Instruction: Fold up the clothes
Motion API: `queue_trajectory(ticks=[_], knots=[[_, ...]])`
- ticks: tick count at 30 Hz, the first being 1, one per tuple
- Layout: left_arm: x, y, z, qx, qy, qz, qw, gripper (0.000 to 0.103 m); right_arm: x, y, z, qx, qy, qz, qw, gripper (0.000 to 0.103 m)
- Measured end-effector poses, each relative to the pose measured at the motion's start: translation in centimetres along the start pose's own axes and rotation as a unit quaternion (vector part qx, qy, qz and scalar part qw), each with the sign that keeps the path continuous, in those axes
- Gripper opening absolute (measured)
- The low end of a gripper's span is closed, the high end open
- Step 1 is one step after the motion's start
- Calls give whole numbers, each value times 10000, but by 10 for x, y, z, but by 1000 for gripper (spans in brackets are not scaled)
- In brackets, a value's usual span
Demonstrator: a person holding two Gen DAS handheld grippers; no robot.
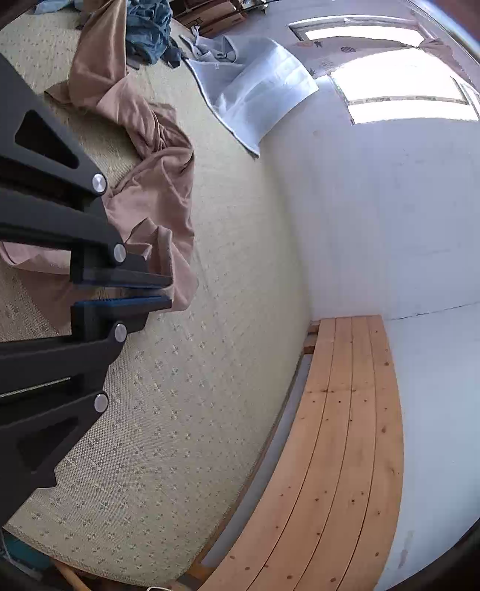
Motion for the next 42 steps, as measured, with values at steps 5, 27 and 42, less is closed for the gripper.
queue_trajectory(ticks=[5, 27, 42], knots=[[28, 19, -20, -254, 198, -123, 9994, 9, 36, 7, -28, -197, 340, -314, 9987, 2], [92, 38, -40, -177, 636, -297, 9974, 15, 308, -79, -122, 139, 4023, -2639, 8765, 2], [67, 31, -34, -40, 160, -90, 9998, 66, 355, -211, -126, 1791, 4989, -4087, 7429, 10]])
Point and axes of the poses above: each gripper's, at about its wrist camera, not at the fingertips, and z roughly the way its jaws point, x to its left, y to its top, the point moved 6 cm from there along z, roughly the way its jaws point, and after that the axes turned 4 degrees about y, right-handed, at the moved point
